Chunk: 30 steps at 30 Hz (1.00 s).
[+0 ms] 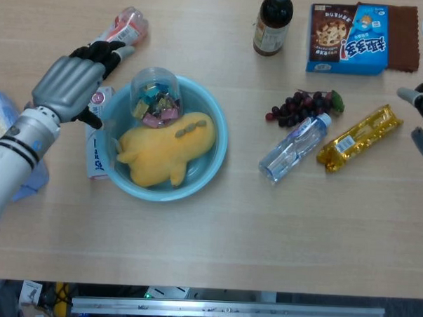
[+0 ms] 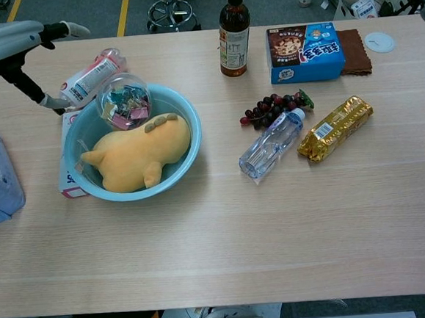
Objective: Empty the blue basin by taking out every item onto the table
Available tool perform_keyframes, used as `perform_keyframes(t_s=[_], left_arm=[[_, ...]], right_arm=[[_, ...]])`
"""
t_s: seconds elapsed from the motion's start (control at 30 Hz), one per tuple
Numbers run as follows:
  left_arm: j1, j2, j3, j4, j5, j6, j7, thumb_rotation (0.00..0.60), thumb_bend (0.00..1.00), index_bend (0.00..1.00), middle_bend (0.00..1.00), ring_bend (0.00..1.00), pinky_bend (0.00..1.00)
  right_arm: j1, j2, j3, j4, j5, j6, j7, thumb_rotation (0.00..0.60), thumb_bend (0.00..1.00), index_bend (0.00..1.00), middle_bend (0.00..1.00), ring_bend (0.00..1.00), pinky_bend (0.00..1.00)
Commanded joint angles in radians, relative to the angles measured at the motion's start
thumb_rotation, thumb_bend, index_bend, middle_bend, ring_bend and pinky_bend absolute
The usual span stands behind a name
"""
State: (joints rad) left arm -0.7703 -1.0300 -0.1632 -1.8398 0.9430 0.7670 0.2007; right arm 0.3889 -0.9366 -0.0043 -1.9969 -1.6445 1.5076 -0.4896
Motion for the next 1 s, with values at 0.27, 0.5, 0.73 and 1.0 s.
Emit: perform_keyframes(t_s=[0.27,0.5,0.73,1.0], left_arm=[[-0.238,-0.077,0.056,0.110,-0.383,-0.112,0.195,0.600,0.17,0.00,0.03,0.04,0.13],[-0.351,-0.116,0.108,0.187,-0.545,-0.175,0.216,0.600,0.17,0.00,0.04,0.04,0.13],[-0.451,-0.151,0.182,0.244,-0.681,-0.191,0.252,0.588,0.17,0.00,0.08,0.04,0.13],[-0.558,-0.169,0.271,0.264,-0.843,-0.209,0.281,0.452,0.17,0.01,0.10,0.05,0.15]], right_arm=[[-0.028,-0.007,0.023,0.021,-0.028,-0.011,0.036,0.600,0.29,0.31,0.40,0.29,0.45],[-0.044,-0.013,0.034,0.039,-0.032,-0.025,0.059,0.600,0.29,0.31,0.40,0.29,0.45],[-0.058,-0.014,0.041,0.056,-0.038,-0.036,0.082,0.600,0.29,0.31,0.40,0.29,0.45],[-0.068,-0.020,0.051,0.072,-0.046,-0.047,0.105,0.600,0.29,0.31,0.40,0.29,0.45]])
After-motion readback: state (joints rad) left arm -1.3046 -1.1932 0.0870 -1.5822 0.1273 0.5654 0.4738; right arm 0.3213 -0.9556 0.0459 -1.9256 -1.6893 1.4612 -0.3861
